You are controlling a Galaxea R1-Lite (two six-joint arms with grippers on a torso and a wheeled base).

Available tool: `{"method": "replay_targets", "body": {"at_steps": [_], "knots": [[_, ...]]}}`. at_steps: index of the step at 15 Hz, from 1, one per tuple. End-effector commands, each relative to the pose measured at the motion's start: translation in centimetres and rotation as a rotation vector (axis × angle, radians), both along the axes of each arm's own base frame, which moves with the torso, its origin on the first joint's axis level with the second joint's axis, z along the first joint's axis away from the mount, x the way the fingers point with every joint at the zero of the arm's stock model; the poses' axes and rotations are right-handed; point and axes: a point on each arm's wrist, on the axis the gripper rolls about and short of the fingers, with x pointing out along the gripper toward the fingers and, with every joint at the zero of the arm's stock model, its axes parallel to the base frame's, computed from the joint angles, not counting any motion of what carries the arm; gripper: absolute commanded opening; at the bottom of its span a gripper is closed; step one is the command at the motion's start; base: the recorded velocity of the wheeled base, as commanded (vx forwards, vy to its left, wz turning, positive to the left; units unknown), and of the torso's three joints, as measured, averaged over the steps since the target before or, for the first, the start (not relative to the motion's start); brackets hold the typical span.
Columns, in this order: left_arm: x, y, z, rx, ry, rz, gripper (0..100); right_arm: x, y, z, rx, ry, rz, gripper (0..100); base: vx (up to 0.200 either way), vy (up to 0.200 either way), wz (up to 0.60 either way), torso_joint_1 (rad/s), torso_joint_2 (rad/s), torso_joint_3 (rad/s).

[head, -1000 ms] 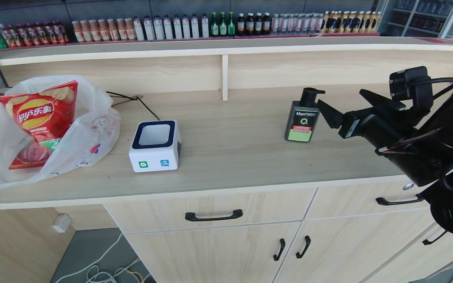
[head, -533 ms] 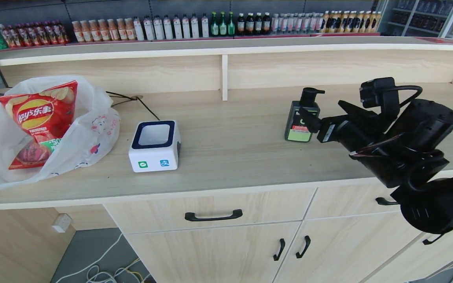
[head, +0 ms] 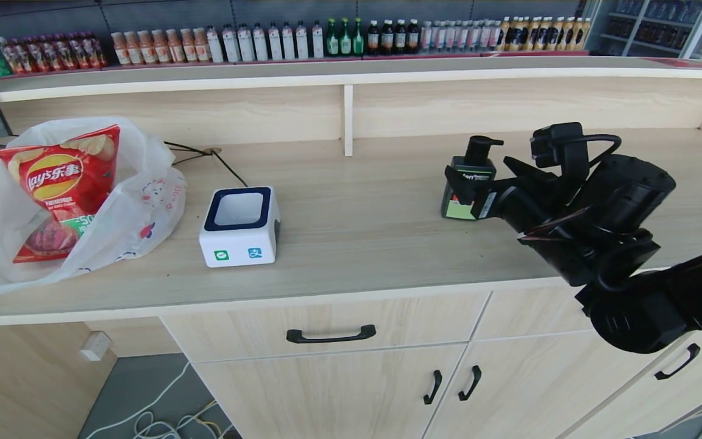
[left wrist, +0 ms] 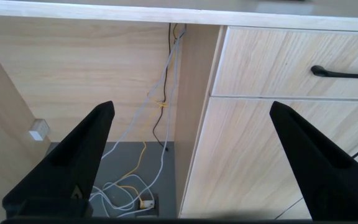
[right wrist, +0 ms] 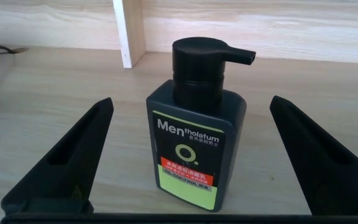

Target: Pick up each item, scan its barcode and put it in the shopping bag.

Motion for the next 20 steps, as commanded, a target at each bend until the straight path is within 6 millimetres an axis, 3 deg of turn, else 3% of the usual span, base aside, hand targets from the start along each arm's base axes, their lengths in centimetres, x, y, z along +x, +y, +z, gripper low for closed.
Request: {"method": "replay_targets", "body": {"at_steps": [1,20], "knots": [[0.0,0.0,0.0,0.0,0.0,-0.001,100,0.3,0.1,0.0,0.001,-0.004,0.0,100,0.0,0.0,0.0,0.0,0.0,0.0],[0.0,0.0,0.0,0.0,0.0,0.001,100,3.3,1.0,-1.9,0.002,0.026,-0.046,100,0.0,0.0,0.0,0.0,0.0,0.0]]}}
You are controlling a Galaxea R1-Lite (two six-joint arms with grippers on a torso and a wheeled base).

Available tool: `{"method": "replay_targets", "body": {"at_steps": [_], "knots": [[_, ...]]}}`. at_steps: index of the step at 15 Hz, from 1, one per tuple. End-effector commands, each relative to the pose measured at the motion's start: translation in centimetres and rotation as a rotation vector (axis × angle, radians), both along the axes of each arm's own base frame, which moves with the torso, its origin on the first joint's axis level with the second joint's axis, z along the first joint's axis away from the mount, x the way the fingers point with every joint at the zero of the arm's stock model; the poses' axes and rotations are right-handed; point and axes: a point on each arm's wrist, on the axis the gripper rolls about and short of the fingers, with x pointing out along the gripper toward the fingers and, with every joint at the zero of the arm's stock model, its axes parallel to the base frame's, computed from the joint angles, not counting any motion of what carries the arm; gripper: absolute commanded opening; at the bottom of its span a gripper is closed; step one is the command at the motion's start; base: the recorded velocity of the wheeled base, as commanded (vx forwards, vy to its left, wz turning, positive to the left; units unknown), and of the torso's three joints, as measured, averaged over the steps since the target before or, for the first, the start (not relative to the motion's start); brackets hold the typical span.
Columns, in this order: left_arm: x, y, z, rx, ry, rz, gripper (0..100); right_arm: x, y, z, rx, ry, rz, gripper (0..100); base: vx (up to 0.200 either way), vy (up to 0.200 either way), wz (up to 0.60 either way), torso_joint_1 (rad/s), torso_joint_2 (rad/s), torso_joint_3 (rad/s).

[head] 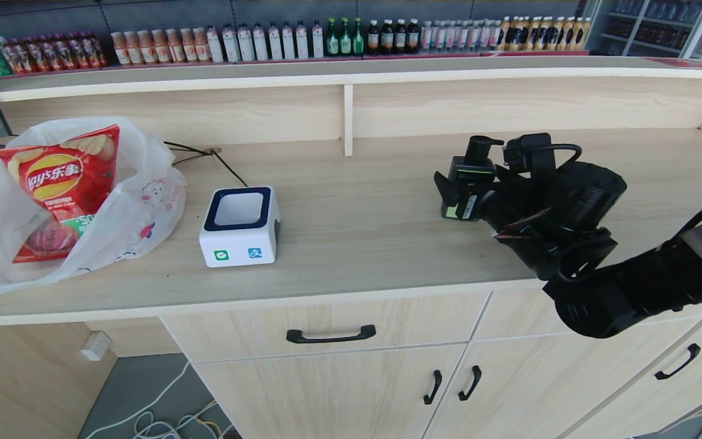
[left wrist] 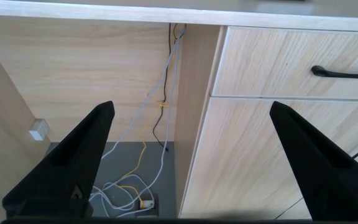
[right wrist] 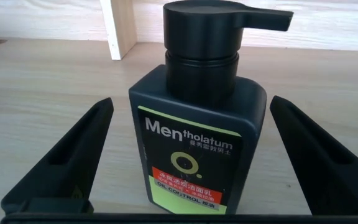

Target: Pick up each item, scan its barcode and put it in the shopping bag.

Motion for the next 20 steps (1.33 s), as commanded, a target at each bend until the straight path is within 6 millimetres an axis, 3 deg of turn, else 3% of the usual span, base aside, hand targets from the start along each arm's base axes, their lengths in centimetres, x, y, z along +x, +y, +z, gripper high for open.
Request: {"method": "replay_targets", "body": {"at_steps": [1,16,17,20], "knots": [[0.0,0.0,0.0,0.0,0.0,-0.001,100,0.38,0.12,-0.29,0.005,0.004,-0.015,100,0.0,0.0,0.0,0.0,0.0,0.0],[0.0,0.0,0.0,0.0,0.0,-0.001,100,0.91,0.43,-0.41,0.03,0.006,-0.072,100,0.0,0.0,0.0,0.0,0.0,0.0],[0.0,0.0,0.0,0.0,0.0,-0.001,100,0.92,0.44,-0.37,0.029,0.004,-0.071,0,0.0,0.0,0.0,0.0,0.0,0.0],[0.0,0.0,0.0,0.0,0.0,-0.001,100,0.94,0.4,-0.37,0.026,0.003,-0.065,0,0.0,0.0,0.0,0.0,0.0,0.0]]}}
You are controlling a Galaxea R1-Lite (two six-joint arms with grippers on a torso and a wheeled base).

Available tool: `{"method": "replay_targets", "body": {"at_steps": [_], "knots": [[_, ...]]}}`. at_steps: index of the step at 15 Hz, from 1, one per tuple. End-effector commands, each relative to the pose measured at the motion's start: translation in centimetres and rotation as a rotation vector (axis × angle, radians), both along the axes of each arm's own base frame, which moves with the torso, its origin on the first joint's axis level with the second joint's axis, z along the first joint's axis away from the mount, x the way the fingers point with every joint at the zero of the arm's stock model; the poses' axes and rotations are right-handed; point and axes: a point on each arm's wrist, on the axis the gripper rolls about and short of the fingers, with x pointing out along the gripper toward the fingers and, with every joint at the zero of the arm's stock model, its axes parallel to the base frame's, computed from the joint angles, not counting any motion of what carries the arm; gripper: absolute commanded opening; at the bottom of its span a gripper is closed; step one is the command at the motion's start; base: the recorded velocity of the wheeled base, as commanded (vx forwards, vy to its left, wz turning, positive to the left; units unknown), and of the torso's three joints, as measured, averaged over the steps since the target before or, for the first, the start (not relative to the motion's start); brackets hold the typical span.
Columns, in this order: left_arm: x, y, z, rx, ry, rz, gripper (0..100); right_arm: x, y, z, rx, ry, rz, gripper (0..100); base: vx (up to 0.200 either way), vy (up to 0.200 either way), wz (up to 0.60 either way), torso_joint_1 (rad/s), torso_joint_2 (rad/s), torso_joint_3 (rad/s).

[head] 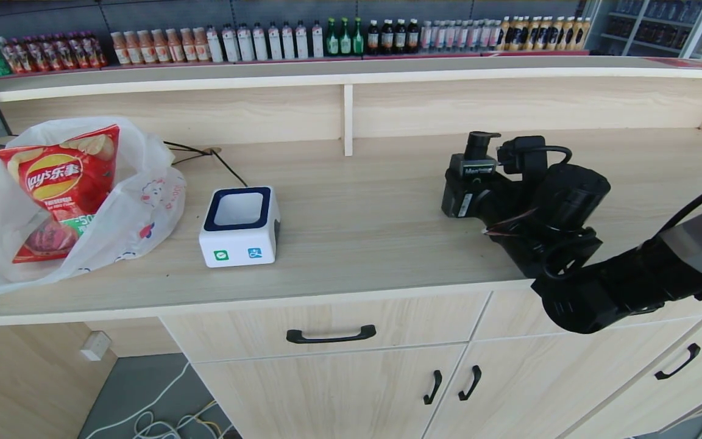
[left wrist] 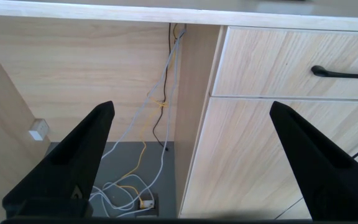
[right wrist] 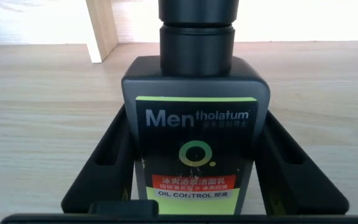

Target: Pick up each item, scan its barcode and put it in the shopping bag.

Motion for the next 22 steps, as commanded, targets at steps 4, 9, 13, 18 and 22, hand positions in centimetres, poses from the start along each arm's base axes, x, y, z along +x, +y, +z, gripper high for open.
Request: {"method": "replay_targets", "body": {"at_steps": [4,9,13,18,22], "knots": [[0.0,0.0,0.0,0.0,0.0,0.0,100,-0.2,-0.2,0.5,0.005,-0.011,0.001,0,0.0,0.0,0.0,0.0,0.0,0.0],[0.0,0.0,0.0,0.0,0.0,0.001,100,-0.8,-0.5,0.9,0.004,-0.015,0.015,0,0.0,0.0,0.0,0.0,0.0,0.0],[0.0,0.0,0.0,0.0,0.0,0.0,100,-1.8,-0.8,1.6,0.01,-0.024,0.032,0,0.0,0.0,0.0,0.0,0.0,0.0],[0.0,0.0,0.0,0.0,0.0,0.0,100,-4.6,-1.8,3.6,0.038,-0.055,0.226,0,0.0,0.0,0.0,0.0,0.0,0.0],[0.0,0.0,0.0,0.0,0.0,0.001,100,-5.1,-2.2,4.3,0.08,-0.116,0.469,0,0.0,0.0,0.0,0.0,0.0,0.0]]}}
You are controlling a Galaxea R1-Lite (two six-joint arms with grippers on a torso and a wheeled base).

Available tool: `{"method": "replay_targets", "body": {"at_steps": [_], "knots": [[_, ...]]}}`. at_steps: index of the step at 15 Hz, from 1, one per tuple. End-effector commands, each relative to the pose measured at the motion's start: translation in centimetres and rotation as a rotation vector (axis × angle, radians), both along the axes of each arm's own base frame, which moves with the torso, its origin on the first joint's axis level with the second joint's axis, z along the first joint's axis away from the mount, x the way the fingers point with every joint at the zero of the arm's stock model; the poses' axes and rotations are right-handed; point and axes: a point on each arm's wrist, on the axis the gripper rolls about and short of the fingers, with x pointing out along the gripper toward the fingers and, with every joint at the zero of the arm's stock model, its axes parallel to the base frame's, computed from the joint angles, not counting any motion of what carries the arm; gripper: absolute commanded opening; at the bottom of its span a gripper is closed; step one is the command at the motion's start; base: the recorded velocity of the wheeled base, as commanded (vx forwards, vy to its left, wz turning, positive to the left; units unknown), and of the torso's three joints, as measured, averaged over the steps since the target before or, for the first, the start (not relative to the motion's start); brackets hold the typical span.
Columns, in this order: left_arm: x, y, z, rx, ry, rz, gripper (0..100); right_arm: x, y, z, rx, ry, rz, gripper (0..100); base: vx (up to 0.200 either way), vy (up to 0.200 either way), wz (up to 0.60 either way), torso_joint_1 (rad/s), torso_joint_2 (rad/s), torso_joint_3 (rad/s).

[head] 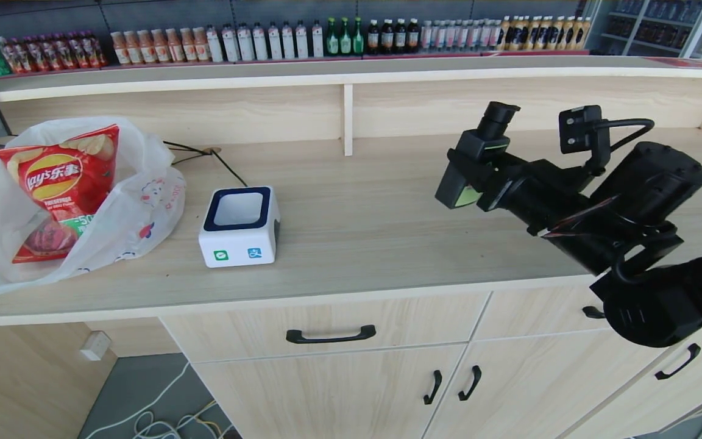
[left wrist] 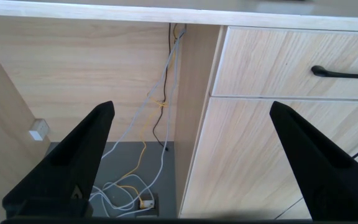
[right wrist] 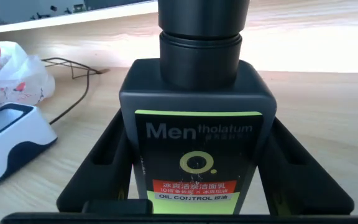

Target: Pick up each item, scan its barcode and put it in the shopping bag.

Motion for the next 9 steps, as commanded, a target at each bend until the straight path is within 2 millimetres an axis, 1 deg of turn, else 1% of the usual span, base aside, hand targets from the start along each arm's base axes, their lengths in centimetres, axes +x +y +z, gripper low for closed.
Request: {"method": "replay_targets", "body": {"at_steps": [1,3,5,7,9], "knots": [[0.0,0.0,0.0,0.0,0.0,-0.001,100,-0.1,-1.0,0.3,0.003,-0.029,0.03,0,0.0,0.0,0.0,0.0,0.0,0.0],[0.0,0.0,0.0,0.0,0.0,-0.001,100,0.0,-1.8,0.3,-0.008,-0.04,0.096,0,0.0,0.0,0.0,0.0,0.0,0.0],[0.0,0.0,0.0,0.0,0.0,-0.001,100,0.5,-3.3,-0.1,-0.027,-0.043,0.129,0,0.0,0.0,0.0,0.0,0.0,0.0],[0.0,0.0,0.0,0.0,0.0,0.001,100,0.1,-3.8,-0.5,-0.039,-0.048,0.214,0,0.0,0.0,0.0,0.0,0.0,0.0],[0.0,0.0,0.0,0.0,0.0,-0.001,100,-0.1,-3.8,-0.9,-0.027,-0.034,0.287,0,0.0,0.0,0.0,0.0,0.0,0.0]]}}
